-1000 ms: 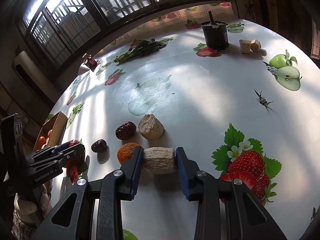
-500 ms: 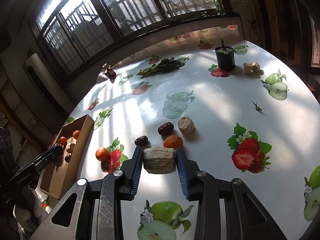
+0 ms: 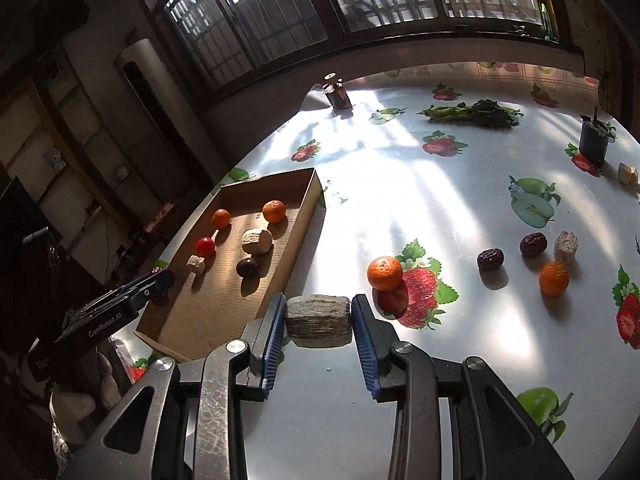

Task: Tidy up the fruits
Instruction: 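Carry the red date and beige block over the box, then open both grippers to drop the date and block into the box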

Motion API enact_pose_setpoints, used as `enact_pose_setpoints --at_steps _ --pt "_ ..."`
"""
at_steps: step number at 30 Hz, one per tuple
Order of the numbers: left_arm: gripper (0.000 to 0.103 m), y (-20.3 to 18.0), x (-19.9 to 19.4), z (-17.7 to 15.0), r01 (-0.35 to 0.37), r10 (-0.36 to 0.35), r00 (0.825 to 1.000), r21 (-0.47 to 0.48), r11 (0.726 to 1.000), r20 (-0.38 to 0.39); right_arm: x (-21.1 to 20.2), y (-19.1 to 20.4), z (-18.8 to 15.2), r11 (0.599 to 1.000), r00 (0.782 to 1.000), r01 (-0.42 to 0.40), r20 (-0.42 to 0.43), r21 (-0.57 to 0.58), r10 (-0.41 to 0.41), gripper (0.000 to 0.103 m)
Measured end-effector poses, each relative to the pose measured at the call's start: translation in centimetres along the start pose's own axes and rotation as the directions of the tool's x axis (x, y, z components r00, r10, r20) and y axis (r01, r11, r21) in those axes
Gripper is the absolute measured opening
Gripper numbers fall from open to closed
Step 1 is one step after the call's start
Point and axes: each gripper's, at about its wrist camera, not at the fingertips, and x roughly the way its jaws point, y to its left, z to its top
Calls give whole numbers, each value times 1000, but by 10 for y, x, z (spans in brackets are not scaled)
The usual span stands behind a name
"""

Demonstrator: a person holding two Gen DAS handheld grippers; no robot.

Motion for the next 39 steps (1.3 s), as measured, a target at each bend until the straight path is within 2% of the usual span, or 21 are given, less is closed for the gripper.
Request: enact_pose_setpoints --at_steps 3,8,13,18,23,30,33,35,39 --pt "35 16 9 3 -13 12 999 -26 1000 -31 29 34 4 997 999 -24 -38 -72 21 37" --pt "35 22 34 8 -45 42 995 -23 999 -95 82 75 4 984 992 -26 -124 -174 4 37" --pt "35 26 60 8 -57 50 985 -43 997 -163 123 85 6 976 981 1 -191 -220 -44 37" --pt "35 31 67 6 -48 33 985 -88 995 -168 141 86 9 973 976 10 -210 -231 -60 37" --pt "36 37 58 6 -24 5 990 -136 990 -142 150 84 7 976 974 25 -216 -215 -73 37" --pt "45 34 40 7 -12 -3 995 -152 988 -97 151 82 8 978 976 31 -205 -204 -73 38" --pt "46 33 32 9 -12 -2 996 -161 987 -86 145 82 9 981 981 21 -187 -195 -58 51" --pt "47 33 23 9 -19 7 997 -165 986 -73 136 82 11 982 985 18 -165 -187 -50 52" --pt "68 25 -1 10 -57 55 998 -145 988 -18 108 76 13 987 993 27 -105 -161 -44 52"
